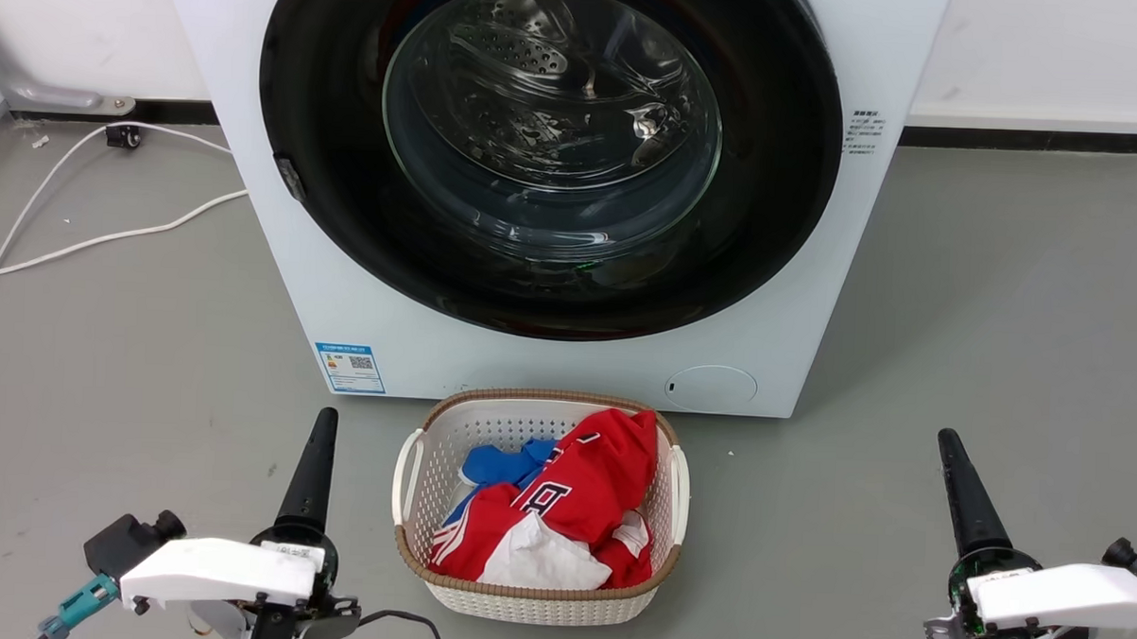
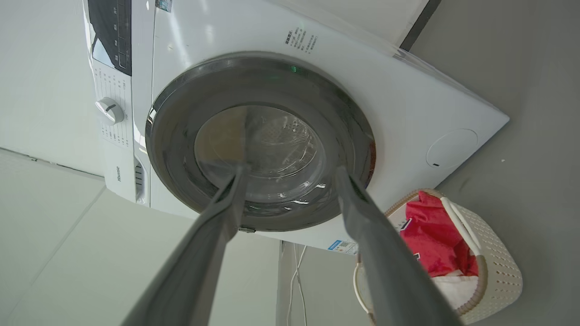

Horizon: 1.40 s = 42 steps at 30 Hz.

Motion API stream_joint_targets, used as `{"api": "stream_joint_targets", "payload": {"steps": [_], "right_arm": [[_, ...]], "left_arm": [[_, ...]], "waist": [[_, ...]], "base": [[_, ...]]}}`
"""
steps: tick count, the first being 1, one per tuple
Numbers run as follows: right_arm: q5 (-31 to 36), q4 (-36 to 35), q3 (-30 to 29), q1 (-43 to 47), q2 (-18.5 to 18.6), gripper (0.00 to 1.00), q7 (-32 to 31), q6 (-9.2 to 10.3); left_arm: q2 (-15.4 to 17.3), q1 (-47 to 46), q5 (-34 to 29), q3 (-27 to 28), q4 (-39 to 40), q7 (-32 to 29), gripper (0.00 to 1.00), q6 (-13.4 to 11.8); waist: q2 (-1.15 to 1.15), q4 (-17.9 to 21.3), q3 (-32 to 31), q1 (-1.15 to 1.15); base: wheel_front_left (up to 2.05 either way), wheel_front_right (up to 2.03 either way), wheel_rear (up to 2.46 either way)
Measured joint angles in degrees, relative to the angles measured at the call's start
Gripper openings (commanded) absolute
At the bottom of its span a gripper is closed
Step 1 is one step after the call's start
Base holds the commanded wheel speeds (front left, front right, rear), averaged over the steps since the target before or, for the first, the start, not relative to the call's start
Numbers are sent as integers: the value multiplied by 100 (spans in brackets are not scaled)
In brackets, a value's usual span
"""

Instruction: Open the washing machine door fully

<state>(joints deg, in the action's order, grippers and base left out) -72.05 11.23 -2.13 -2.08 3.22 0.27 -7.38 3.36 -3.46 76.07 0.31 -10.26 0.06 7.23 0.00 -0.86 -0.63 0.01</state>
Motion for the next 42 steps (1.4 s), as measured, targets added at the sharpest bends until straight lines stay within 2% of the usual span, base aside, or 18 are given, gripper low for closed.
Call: {"api": "stream_joint_targets", "payload": {"steps": [17,27,42], "right_arm": [[2443,-229,60,4,-19,100,68,-1],[3488,-353,23,96,-21,100,157,-1],[4637,-454,111,151,-22,100,253,-1]], "left_arm": [[164,68,-2296,-234,165,356,100,0],[274,87,-3265,-378,103,549,100,9],[430,73,-4470,-463,136,789,100,-2]], "waist": [[0,-59,-34,0],[0,-41,-44,0],[0,-21,-46,0]], "base": [[0,0,0],[0,0,0],[0,0,0]]}}
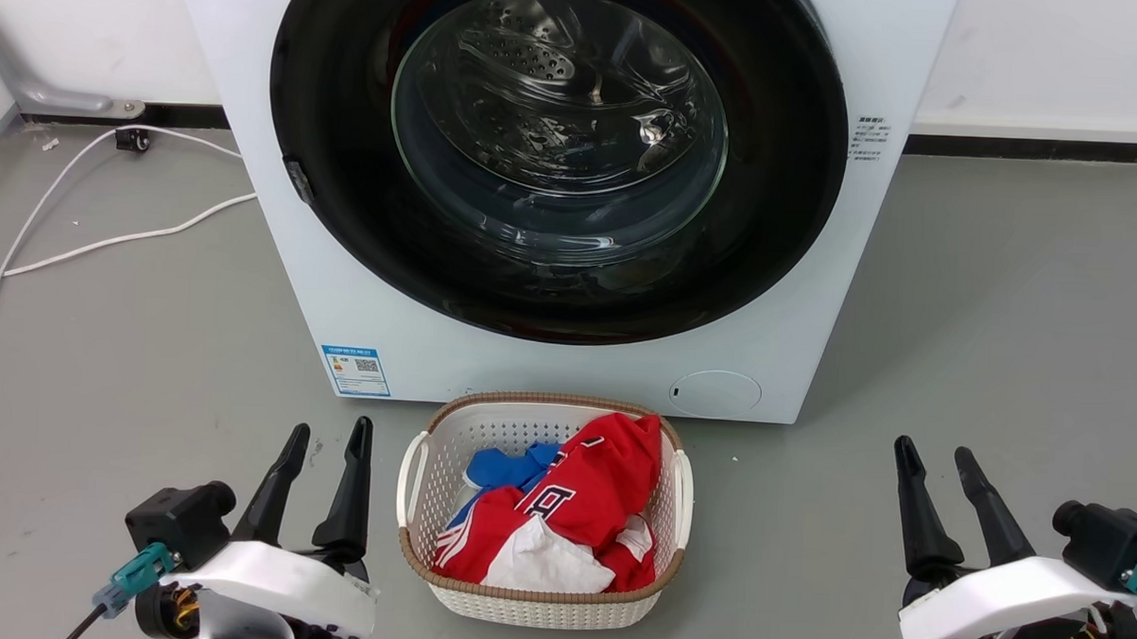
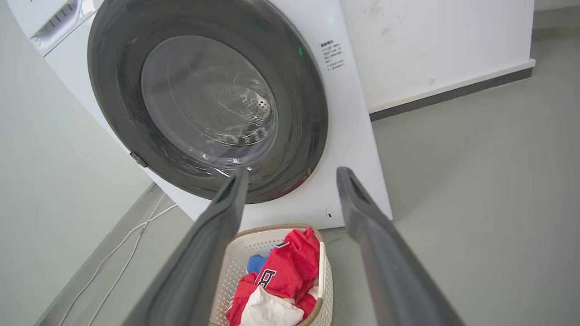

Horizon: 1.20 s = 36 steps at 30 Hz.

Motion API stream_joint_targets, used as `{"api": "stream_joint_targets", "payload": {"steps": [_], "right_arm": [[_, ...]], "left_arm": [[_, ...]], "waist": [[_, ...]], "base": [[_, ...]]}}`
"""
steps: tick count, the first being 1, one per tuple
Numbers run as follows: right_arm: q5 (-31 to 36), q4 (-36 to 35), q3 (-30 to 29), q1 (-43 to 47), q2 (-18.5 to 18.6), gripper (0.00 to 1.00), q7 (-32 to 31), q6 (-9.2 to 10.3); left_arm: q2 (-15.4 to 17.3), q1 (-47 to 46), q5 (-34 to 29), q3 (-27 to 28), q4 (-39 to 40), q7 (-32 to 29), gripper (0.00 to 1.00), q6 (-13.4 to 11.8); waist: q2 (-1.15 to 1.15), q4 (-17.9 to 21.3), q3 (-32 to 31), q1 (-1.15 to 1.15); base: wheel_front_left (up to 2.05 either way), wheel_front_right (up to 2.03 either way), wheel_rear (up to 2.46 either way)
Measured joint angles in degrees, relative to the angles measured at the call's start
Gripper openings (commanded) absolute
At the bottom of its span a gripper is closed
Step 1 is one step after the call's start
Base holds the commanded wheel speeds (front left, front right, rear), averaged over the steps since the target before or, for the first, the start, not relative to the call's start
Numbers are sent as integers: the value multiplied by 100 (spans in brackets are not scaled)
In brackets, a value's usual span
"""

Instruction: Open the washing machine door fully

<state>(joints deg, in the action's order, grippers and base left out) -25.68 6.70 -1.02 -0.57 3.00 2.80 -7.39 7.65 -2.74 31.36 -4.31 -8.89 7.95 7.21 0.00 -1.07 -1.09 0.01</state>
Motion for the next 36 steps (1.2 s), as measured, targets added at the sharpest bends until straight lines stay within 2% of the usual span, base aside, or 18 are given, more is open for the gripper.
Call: {"api": "stream_joint_targets", "payload": {"steps": [18,36], "right_arm": [[1033,-147,-14,66,0,100,71,-1],[1733,-225,-19,88,-2,100,232,-2]], "left_arm": [[186,-32,-1152,-183,112,258,100,-46],[253,-108,-1930,-226,-36,482,100,-121]], "waist": [[0,-21,-1,0],[0,8,25,-1]], "base": [[0,0,0],[0,0,0]]}}
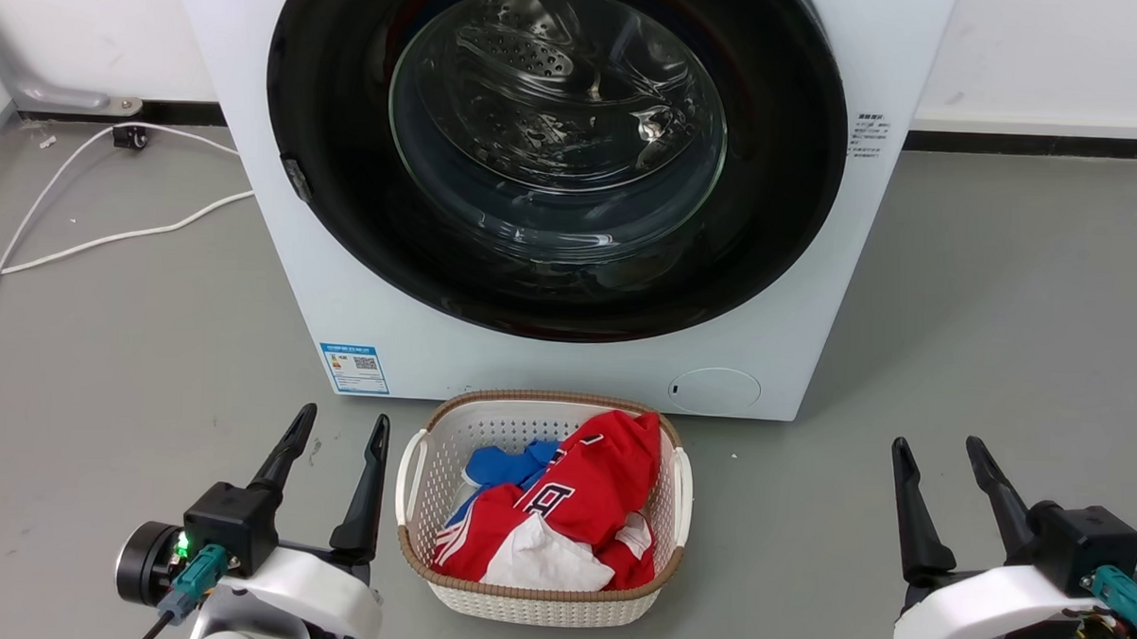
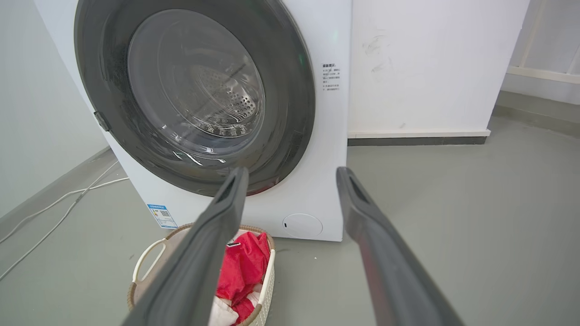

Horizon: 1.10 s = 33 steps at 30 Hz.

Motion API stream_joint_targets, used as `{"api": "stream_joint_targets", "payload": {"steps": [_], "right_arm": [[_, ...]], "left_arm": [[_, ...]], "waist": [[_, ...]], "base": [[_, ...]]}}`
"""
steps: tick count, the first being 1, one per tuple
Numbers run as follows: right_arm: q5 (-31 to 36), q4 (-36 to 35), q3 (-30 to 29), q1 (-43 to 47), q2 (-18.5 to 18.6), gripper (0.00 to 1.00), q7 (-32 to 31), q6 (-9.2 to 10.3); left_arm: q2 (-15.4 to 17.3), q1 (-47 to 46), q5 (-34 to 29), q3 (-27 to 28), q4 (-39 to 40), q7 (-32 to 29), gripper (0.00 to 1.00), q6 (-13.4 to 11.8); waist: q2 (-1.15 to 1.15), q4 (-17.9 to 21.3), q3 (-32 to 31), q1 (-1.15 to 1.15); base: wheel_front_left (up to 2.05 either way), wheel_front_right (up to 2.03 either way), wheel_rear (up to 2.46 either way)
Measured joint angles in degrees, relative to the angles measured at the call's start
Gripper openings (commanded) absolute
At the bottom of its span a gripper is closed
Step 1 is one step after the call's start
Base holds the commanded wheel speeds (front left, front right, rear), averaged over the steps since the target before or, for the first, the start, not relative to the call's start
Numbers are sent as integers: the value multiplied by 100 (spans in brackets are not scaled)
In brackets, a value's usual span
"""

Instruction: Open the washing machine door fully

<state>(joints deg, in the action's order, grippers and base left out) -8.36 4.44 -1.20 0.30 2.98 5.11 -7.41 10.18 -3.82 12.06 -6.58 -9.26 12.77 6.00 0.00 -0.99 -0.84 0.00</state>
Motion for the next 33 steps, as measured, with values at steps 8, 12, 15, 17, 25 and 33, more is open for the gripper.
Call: {"api": "stream_joint_targets", "payload": {"steps": [8,12,15,17,25,33], "right_arm": [[302,9,12,0,0,100,93,-1],[389,26,11,1,0,100,142,-2],[436,45,12,7,0,100,193,-9],[437,60,10,10,0,100,204,-9],[426,147,16,18,-1,100,321,-9],[327,252,40,-32,-1,49,343,-9]], "left_arm": [[11,-26,-279,-1,-54,80,100,0],[7,-27,-350,1,-89,121,100,2],[7,-31,-432,0,-105,155,100,5],[7,-37,-472,1,-114,165,100,13],[-18,-64,-509,20,-197,229,100,56],[-38,-87,-428,46,-290,230,100,64]], "waist": [[0,4,-6,0],[0,5,-16,0],[0,3,-18,0],[0,4,-19,0],[0,26,-27,0],[0,33,-16,0]], "base": [[0,0,0],[0,0,0],[0,0,0],[0,0,0],[0,0,0],[0,0,0]]}}
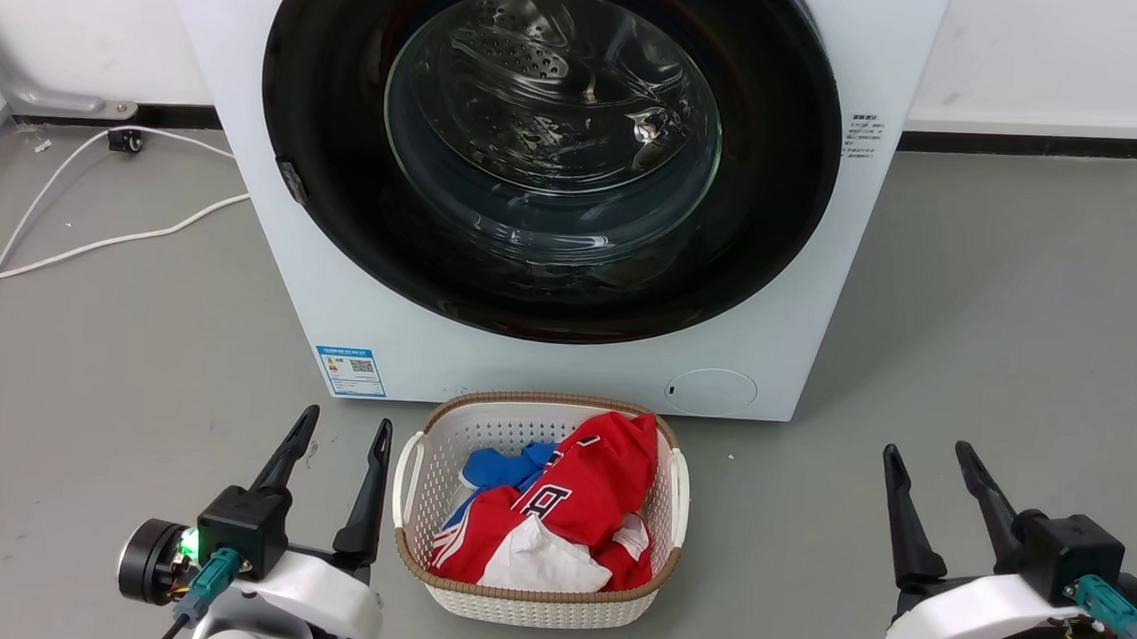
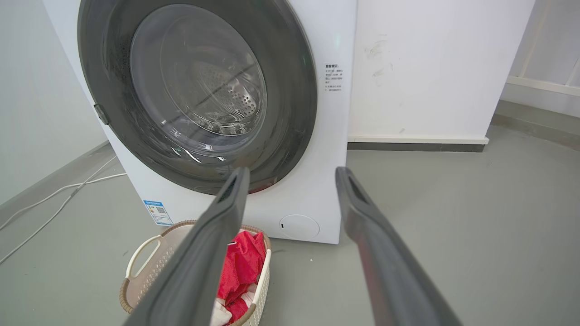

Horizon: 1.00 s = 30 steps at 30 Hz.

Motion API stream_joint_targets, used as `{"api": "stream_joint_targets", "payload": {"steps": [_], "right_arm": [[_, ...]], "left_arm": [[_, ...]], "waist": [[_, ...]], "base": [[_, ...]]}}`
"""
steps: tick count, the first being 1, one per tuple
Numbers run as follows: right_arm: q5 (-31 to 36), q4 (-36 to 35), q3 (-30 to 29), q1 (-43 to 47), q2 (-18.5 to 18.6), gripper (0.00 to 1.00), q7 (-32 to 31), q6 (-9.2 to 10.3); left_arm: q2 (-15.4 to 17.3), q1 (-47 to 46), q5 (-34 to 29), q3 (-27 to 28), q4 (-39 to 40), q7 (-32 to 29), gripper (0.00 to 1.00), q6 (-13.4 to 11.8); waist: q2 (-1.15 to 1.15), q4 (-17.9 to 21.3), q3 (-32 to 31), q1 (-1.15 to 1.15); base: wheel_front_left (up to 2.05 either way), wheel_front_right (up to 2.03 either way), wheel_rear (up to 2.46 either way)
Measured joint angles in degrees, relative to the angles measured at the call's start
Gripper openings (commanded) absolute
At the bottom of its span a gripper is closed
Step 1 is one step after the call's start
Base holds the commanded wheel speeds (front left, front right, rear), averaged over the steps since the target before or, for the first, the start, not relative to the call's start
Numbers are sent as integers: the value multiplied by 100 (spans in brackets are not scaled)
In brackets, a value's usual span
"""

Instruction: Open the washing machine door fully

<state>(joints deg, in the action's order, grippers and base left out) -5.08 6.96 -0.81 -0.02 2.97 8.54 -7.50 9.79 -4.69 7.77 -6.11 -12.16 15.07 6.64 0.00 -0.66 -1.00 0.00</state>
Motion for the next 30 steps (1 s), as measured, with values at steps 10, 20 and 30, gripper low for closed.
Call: {"api": "stream_joint_targets", "payload": {"steps": [10,20,30], "right_arm": [[-1711,288,34,-5,0,0,-278,1],[-6183,771,40,-239,-9,0,-965,1],[-7951,1471,-1034,-1380,170,0,-1560,2]], "left_arm": [[-70,-13,49,57,-49,0,100,19],[-91,-12,60,-26,-9,0,100,43],[-115,-181,59,-41,215,1,100,59]], "waist": [[0,-38,-15,0],[0,-57,46,0],[0,-76,476,0]], "base": [[0,0,0],[0,0,0],[0,0,0]]}}
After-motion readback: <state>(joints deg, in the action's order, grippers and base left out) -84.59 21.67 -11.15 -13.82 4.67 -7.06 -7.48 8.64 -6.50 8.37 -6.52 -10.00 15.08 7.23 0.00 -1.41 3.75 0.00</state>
